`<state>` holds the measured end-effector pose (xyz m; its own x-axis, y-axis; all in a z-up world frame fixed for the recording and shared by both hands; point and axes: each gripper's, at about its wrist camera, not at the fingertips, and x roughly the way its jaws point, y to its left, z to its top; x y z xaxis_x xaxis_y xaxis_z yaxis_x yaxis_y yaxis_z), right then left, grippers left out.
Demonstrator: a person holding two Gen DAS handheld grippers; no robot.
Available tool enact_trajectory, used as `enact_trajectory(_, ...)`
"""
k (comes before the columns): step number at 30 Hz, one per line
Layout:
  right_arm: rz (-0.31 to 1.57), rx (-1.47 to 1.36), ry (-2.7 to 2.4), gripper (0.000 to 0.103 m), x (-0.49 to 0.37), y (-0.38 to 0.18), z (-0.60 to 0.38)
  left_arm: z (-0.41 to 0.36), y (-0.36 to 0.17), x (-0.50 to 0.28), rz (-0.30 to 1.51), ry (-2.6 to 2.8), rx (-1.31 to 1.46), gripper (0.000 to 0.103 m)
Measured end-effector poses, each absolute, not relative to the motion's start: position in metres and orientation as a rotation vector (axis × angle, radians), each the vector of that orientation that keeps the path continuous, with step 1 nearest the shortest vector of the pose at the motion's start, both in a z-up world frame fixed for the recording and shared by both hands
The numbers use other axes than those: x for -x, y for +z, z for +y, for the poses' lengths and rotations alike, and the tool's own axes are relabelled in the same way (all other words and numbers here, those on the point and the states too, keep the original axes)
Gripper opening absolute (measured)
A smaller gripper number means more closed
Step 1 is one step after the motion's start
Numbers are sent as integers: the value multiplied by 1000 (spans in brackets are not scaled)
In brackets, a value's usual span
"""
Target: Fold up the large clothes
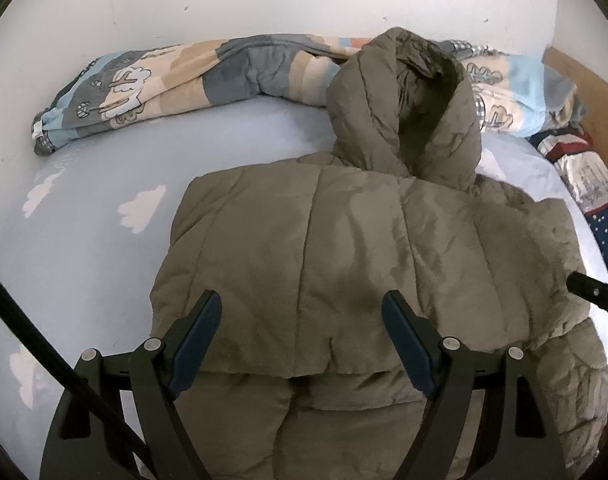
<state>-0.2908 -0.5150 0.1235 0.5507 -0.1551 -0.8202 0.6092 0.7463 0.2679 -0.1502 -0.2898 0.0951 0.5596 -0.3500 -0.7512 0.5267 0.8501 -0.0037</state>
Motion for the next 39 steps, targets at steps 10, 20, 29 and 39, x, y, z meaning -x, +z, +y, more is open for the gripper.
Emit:
enact_trajectory(10, 844, -498, -447, 53, 302, 177, -524, -283, 107, 151, 817, -556, -192, 81)
enact_trajectory(20, 754, -363, -480, 66, 165, 272, -580, -282, 103, 143, 837, -575, -173, 81)
enact_trajectory(29, 827, -379, -562, 66, 28, 231, -649, -275, 94, 133, 813, -572, -206, 81)
enact_trajectory(39, 867, -329, -699, 8, -12, 178, -676, -268, 77, 116, 897, -559, -177, 81)
